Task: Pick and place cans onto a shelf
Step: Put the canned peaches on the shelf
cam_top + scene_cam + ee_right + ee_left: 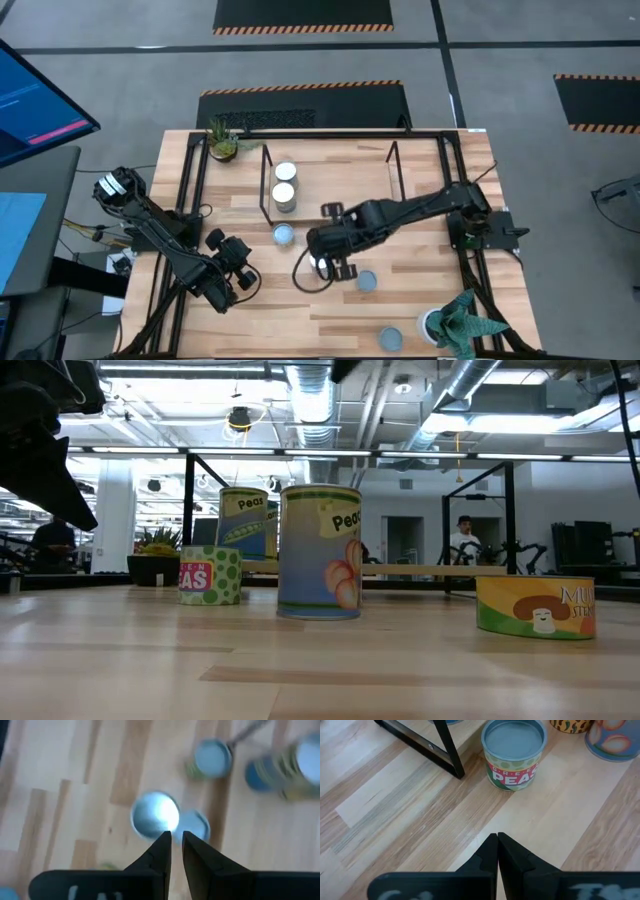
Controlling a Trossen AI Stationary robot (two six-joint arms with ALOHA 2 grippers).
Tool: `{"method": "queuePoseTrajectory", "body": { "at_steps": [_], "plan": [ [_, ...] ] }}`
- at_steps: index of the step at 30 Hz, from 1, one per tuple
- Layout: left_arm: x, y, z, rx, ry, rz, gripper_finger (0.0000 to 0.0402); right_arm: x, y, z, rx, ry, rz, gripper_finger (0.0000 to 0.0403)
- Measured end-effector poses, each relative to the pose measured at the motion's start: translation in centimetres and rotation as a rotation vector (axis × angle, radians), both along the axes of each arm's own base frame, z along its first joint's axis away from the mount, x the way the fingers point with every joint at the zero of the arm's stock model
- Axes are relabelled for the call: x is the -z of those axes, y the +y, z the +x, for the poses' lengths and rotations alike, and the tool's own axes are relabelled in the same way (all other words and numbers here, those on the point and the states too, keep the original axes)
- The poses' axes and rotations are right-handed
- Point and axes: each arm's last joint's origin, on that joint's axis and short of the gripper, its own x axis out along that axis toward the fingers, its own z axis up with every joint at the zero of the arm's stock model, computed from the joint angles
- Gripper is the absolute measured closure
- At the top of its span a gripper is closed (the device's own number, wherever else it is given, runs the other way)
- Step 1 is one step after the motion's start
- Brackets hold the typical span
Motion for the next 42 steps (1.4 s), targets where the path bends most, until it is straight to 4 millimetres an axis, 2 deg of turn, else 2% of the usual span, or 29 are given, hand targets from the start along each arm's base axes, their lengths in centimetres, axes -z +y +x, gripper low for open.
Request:
{"method": "queuePoseTrajectory", "body": {
  "at_steps": [4,9,20,25,31,36,42],
  "plan": [
    [0.0,0.0,0.0,0.0,0.0,0.0,0.0401,1.1,0.6,1.2,0.012,-0.094,0.038,0.0331],
    [0.0,0.0,0.0,0.0,0.0,0.0,0.0401,3.4,0.3,1.1,0.032,-0.03,-0.006,0.0331],
    [0.0,0.0,0.0,0.0,-0.001,0.0,0.0401,6.3,-4.5,1.4,0.091,0.1,-0.009,0.0327],
    [0.0,0.0,0.0,0.0,0.0,0.001,0.0401,6.4,-5.4,1.9,0.058,0.075,0.036,0.0303],
    [0.0,0.0,0.0,0.0,0.0,0.0,0.0402,6.4,-5.7,2.1,0.062,0.063,0.037,0.0256],
    [0.0,0.0,0.0,0.0,0.0,0.001,0.0401,7.8,-5.7,2.3,0.06,0.047,0.042,0.0221],
    [0.0,0.0,0.0,0.0,0.0,0.0,0.0401,8.2,-5.6,2.3,0.074,0.044,0.049,0.0203]
  ]
}}
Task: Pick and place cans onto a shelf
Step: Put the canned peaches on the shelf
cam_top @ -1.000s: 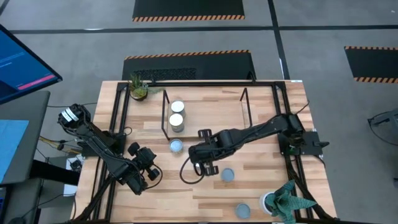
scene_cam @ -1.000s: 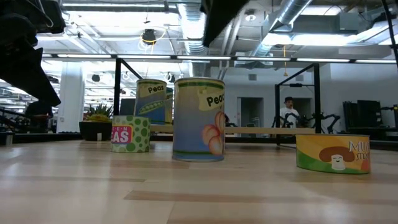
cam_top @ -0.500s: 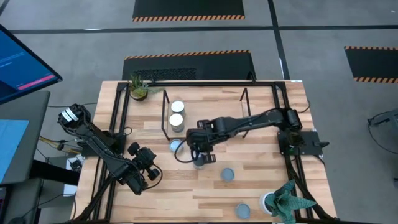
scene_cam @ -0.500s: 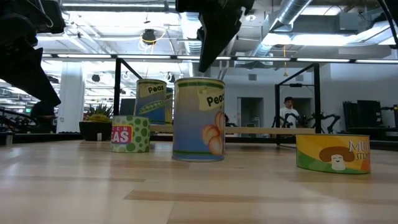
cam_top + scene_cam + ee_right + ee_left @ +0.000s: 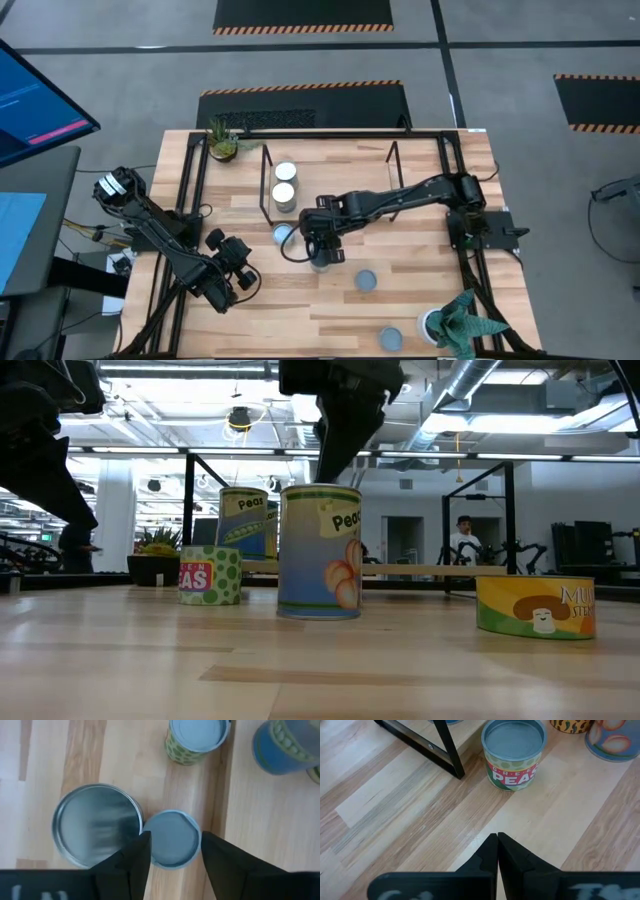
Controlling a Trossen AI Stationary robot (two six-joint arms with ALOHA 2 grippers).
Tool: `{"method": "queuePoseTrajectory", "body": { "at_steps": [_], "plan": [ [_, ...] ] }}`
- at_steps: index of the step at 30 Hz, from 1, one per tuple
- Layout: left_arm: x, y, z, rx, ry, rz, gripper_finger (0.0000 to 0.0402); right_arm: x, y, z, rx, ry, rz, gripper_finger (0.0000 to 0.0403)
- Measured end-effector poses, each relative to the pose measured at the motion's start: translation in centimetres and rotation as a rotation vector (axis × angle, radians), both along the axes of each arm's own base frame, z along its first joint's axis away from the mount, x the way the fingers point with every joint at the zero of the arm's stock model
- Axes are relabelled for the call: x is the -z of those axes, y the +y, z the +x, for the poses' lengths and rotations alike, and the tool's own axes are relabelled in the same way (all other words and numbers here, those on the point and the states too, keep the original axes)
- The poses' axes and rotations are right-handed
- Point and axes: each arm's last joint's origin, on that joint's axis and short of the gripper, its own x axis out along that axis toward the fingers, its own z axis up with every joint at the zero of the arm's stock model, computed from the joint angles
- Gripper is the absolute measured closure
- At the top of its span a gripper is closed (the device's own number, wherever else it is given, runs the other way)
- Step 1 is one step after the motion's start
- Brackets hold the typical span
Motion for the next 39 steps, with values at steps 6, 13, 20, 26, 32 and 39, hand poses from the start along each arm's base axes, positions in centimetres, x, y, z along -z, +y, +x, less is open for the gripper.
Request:
{"method": "queuePoseTrajectory", "body": {
  "at_steps": [6,13,20,26,32,39],
  "plan": [
    [0.0,0.0,0.0,0.0,0.0,0.0,0.0401,1.0,0.2,0.0,0.019,0.007,0.063,0.0207],
    [0.0,0.0,0.0,0.0,-0.001,0.001,0.0401,2.1,0.3,-0.2,0.036,0.016,0.071,0.0217],
    [0.0,0.0,0.0,0.0,-0.002,0.002,0.0402,2.8,0.3,-0.5,0.071,0.024,0.086,0.0218],
    [0.0,0.0,0.0,0.0,-0.002,0.002,0.0401,2.9,0.4,-0.5,0.112,0.022,0.104,0.0246],
    [0.0,0.0,0.0,0.0,-0.002,0.002,0.0401,3.0,0.6,-0.6,0.091,0.042,0.161,0.0327],
    [0.0,0.0,0.0,0.0,-0.002,0.002,0.0401,2.8,1.1,-0.6,0.073,0.045,0.164,0.039]
  ]
}}
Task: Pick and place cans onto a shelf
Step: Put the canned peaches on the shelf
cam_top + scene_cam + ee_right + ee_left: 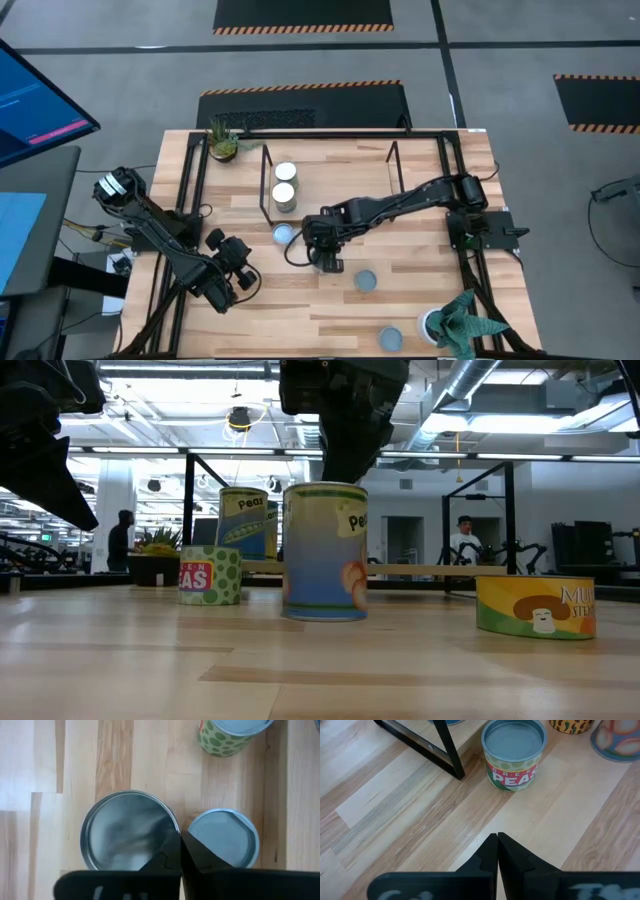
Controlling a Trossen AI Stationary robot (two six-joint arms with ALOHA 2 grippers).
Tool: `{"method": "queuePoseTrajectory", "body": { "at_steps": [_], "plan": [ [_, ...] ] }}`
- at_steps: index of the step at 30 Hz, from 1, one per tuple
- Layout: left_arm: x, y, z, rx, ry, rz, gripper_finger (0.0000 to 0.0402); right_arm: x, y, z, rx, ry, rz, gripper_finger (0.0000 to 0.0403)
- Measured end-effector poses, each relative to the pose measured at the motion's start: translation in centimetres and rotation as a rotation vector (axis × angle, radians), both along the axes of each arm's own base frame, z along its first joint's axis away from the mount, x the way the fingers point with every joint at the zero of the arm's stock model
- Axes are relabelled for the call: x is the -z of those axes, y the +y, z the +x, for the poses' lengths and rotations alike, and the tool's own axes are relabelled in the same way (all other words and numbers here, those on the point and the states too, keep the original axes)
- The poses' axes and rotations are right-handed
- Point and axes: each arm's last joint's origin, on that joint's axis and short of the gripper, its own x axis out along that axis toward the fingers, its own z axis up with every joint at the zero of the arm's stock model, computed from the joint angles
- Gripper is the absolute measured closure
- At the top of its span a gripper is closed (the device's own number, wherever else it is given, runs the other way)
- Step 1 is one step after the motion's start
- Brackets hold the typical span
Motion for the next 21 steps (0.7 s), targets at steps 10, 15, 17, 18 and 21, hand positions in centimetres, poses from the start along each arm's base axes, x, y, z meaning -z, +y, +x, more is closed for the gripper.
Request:
{"method": "queuePoseTrajectory", "body": {
  "at_steps": [10,15,17,18,21],
  "plan": [
    [0.0,0.0,0.0,0.0,0.001,-0.001,0.0401,-5.2,0.6,-0.2,-0.078,0.014,-0.05,0.0398],
    [0.0,0.0,0.0,0.0,0.002,-0.002,0.0401,-9.1,-0.3,-0.4,-0.116,-0.029,-0.074,0.0399],
    [0.0,0.0,0.0,0.0,0.002,-0.001,0.0401,-10.3,-1.0,-0.5,-0.131,-0.053,-0.085,0.0399],
    [0.0,0.0,0.0,0.0,0.001,-0.002,0.0401,-10.8,-1.5,-0.4,-0.136,-0.066,-0.092,0.0398],
    [0.0,0.0,0.0,0.0,0.002,-0.002,0.0401,-11.6,-3.4,-0.3,-0.133,-0.096,-0.112,0.0397]
  ]
}}
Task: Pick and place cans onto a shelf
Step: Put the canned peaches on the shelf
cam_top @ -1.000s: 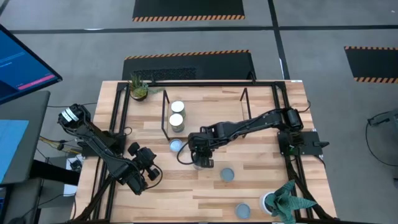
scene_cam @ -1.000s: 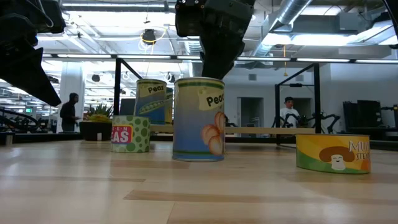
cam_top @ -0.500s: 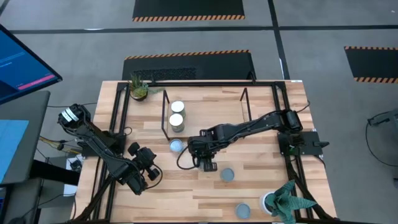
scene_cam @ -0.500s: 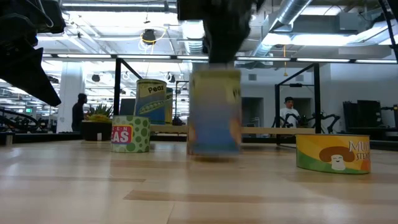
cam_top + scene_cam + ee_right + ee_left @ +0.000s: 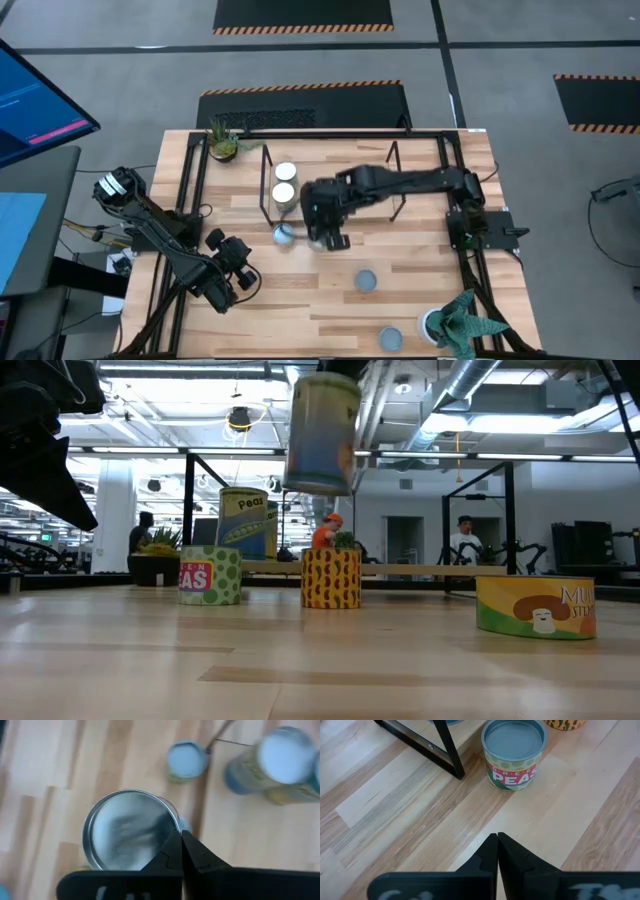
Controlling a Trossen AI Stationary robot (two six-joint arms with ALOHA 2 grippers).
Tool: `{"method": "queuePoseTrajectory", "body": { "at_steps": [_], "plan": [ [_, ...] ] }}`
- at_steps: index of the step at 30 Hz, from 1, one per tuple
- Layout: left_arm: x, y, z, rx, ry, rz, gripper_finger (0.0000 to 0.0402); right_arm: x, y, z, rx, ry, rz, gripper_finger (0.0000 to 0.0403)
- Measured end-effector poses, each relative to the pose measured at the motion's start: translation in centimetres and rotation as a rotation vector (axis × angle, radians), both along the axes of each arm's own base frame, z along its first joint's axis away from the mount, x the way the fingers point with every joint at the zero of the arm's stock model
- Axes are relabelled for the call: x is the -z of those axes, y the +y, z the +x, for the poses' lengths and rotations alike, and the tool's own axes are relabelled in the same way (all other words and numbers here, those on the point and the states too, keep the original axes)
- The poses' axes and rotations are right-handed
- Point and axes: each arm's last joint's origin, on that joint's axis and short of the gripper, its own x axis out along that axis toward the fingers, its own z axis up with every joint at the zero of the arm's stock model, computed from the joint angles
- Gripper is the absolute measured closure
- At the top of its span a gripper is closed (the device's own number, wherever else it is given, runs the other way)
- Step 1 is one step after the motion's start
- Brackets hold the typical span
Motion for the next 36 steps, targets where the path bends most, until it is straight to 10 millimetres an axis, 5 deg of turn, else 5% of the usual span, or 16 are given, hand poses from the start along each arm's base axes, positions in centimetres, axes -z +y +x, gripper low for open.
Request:
{"method": "queuePoseTrajectory", "body": {
  "at_steps": [11,18,32,36],
  "plan": [
    [0.0,0.0,0.0,0.0,0.0,0.001,0.0401,0.6,-8.5,0.2,0.132,-0.015,-0.031,0.0393],
    [0.0,0.0,0.0,0.0,-0.002,0.003,0.0401,0.2,-12.0,0.3,0.176,-0.097,-0.014,0.0394],
    [0.0,0.0,0.0,0.0,-0.003,0.004,0.0401,0.1,-12.9,0.2,0.192,-0.112,0.001,0.0389],
    [0.0,0.0,0.0,0.0,-0.001,0.002,0.0401,2.0,-12.0,0.7,0.169,-0.093,0.007,0.0387]
  ]
}}
